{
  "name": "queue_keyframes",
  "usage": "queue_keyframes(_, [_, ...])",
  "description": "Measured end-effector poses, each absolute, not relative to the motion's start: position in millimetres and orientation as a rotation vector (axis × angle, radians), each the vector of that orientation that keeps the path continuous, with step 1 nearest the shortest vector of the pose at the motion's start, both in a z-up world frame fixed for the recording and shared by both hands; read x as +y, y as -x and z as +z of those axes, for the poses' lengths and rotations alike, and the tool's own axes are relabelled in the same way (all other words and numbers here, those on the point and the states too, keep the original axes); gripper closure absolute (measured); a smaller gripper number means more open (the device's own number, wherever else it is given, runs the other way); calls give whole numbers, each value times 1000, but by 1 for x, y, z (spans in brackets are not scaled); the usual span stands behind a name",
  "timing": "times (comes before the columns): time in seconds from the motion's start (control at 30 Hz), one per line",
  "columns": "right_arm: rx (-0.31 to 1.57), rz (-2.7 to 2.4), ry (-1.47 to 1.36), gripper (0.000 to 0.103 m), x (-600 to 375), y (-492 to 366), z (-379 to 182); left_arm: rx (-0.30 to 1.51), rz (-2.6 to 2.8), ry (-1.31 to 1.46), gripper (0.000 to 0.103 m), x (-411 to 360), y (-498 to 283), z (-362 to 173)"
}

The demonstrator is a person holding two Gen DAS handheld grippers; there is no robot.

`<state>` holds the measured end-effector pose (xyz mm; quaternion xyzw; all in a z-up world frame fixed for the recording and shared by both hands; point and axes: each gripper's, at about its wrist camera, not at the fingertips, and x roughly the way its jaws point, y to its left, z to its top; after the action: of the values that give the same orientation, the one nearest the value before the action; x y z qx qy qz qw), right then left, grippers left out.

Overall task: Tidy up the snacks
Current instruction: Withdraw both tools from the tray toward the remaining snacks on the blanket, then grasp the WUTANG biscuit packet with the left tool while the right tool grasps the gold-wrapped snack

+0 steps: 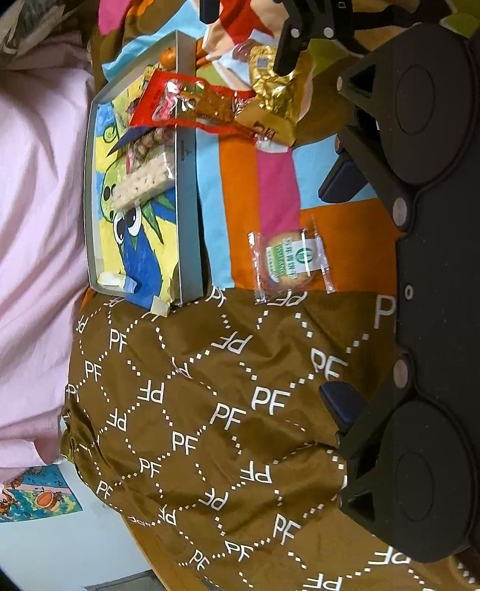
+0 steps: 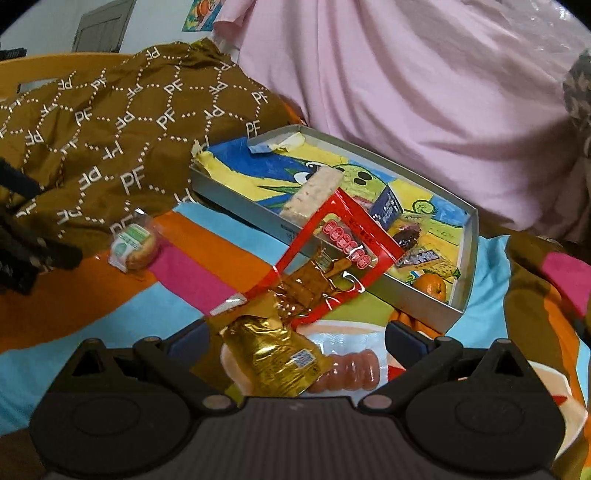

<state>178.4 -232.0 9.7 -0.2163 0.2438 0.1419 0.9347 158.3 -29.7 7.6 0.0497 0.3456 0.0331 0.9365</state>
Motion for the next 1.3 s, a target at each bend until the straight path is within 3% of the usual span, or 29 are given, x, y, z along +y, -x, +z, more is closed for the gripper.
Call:
queue_keyframes(0.57, [448,431,620,0,-220,-194,-15,722,3,-71,2,-40,-217,-16])
queue_keyframes(0.83, [492,468,579,8,-224,-204,-22,746,-41,-37,19,-36,-234,-27])
queue_keyframes(1.07, [535,477,567,11,-223,-209,-27,792,-67,-20,42,-37,-241,-39])
queue_keyframes(1.2, [559,483,555,16,-223,-210,-28,780,-68,-1,49,-39,-237,-41])
queue_keyframes(1.3, [577,480,541,19,-223,-210,-26,786,-99,5,50,-44,-233,-41])
